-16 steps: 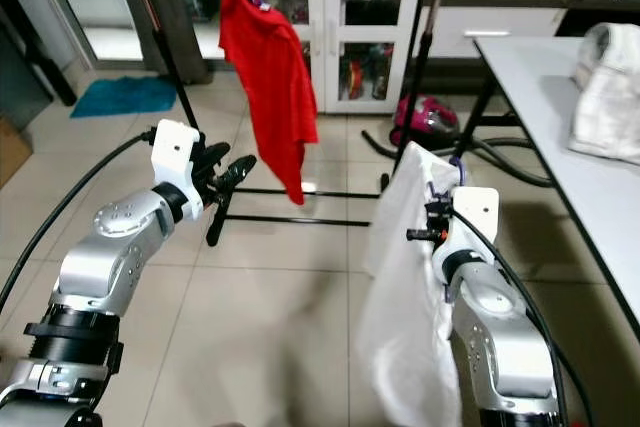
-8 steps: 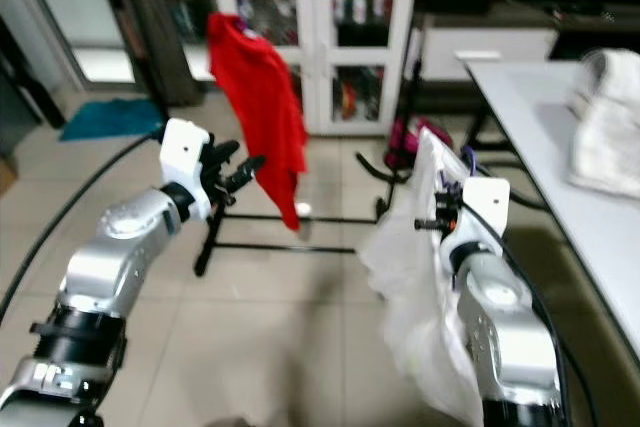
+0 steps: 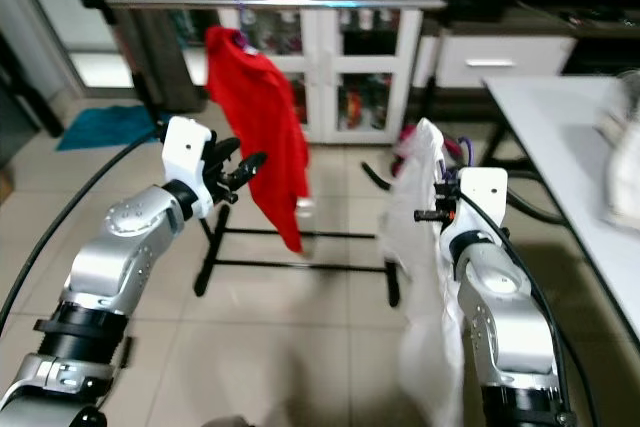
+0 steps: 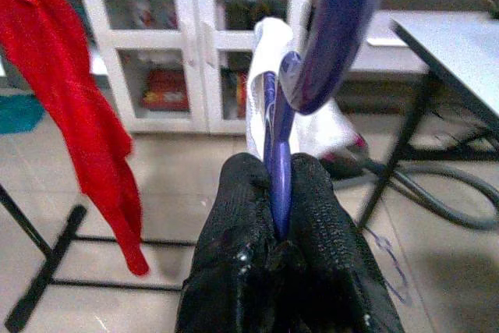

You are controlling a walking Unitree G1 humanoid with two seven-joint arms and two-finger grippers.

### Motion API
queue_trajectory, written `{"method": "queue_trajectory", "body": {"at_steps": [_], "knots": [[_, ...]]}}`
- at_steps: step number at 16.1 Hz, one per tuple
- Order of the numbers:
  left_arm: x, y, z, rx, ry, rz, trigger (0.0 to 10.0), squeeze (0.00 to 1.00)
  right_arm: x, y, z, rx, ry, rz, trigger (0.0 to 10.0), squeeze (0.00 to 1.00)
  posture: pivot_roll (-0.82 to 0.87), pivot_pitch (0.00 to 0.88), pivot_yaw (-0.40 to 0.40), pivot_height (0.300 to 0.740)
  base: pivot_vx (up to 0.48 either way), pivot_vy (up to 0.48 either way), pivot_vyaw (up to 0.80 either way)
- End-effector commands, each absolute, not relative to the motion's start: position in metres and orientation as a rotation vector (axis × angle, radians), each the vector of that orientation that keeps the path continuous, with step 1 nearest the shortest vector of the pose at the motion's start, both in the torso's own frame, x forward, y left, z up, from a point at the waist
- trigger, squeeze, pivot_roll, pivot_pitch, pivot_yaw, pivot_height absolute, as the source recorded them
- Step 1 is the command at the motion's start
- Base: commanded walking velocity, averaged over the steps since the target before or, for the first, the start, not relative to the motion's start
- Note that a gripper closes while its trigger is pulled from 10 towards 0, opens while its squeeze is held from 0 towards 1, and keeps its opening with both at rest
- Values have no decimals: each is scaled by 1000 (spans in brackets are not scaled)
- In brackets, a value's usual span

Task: Hang hanger

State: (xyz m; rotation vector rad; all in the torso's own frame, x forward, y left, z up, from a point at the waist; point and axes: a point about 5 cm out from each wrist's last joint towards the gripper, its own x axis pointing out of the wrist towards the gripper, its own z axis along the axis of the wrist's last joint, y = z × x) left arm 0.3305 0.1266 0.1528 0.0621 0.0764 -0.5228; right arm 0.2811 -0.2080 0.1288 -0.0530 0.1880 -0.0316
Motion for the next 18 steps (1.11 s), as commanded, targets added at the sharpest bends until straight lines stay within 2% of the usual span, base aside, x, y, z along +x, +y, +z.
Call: {"method": "queue_trajectory", "body": {"at_steps": [1, 7, 14, 18], "knots": [[333, 133, 158, 63, 62, -519, 10000, 0, 286, -199, 137, -46, 140, 0, 10000, 0, 4, 0, 46, 740, 420, 0, 0], [333, 131, 155, 43, 97, -533, 10000, 0, 291, -193, 138, -47, 132, 20, 10000, 0, 9, 0, 37, 740, 99, 0, 0], [333, 130, 157, 57, 83, -524, 10000, 0, 294, -195, 139, -48, 129, 23, 10000, 0, 16, 0, 17, 740, 297, 0, 0], [334, 133, 159, 24, 64, -507, 10000, 0, 294, -198, 139, -51, 128, 0, 10000, 0, 15, 0, 18, 740, 463, 0, 0]]}}
